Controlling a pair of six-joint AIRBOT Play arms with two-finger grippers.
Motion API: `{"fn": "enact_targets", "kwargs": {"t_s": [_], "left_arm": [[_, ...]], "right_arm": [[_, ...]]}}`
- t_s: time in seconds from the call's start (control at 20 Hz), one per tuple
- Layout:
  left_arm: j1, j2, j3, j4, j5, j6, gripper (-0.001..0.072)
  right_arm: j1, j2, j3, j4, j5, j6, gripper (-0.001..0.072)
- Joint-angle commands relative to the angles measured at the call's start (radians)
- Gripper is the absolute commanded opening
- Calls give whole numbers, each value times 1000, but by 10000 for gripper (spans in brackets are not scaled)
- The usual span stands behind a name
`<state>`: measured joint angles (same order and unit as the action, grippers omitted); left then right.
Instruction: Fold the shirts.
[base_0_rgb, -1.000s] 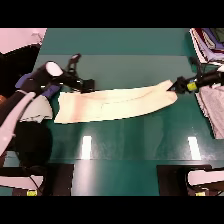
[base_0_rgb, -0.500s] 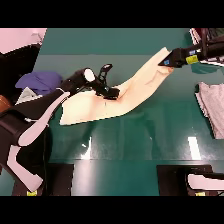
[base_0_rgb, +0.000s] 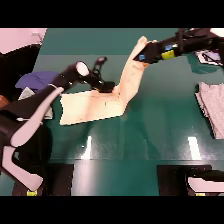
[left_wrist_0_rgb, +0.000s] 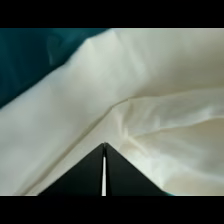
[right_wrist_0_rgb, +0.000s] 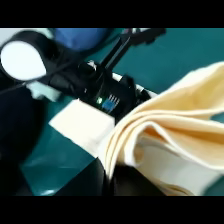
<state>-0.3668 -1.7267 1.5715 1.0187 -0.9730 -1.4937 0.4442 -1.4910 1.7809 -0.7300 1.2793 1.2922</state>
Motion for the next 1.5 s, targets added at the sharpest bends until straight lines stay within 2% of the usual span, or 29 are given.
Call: {"fn": "enact_targets", "kwargs": {"t_s": [0.0, 0.15, 0.2, 0.3, 0.4, 0.45, 0.5, 0.6, 0.7, 0.9, 0.95, 1.0, 1.05, 1.25, 1.45], "left_arm": [[172, 163, 2, 107, -66, 3, 28], [348, 322, 2, 192, -92, 10, 29], [396, 362, 2, 199, -95, 10, 29], [482, 425, 2, 200, -99, 10, 29], [538, 460, 1, 200, -119, 10, 29], [556, 466, 1, 200, -134, 10, 28], [565, 468, 1, 201, -149, 10, 29], [565, 468, 0, 211, -172, 10, 28], [565, 468, -1, 209, -184, 10, 28], [562, 468, -1, 202, -196, 10, 29], [562, 468, -1, 184, -195, 10, 29], [562, 468, -1, 174, -192, 10, 28], [562, 468, -1, 159, -188, 10, 29], [562, 468, -1, 142, -187, 10, 29], [562, 468, -1, 134, -188, 10, 29]], "right_arm": [[130, -75, 3, 142, -120, -76, 19], [298, -214, 49, 184, -251, -135, 21], [349, -273, 90, 178, -280, -140, 70], [433, -399, 193, 179, -293, -189, 457], [460, -476, 282, 180, -201, -194, 472], [455, -486, 301, 179, -149, -193, 427], [435, -475, 283, 179, -117, -188, 426], [367, -416, 181, 155, -77, -171, 426], [265, -340, 39, 37, -37, -106, 426], [32, -188, -301, -101, -82, 15, 428], [-17, -166, -371, -95, -108, 23, 476], [-64, -155, -431, -68, -134, 27, 592], [-91, -159, -470, -23, -148, 27, 615], [-73, -243, -500, 113, -181, -13, 613], [50, -407, -337, 216, -180, -18, 611]]}}
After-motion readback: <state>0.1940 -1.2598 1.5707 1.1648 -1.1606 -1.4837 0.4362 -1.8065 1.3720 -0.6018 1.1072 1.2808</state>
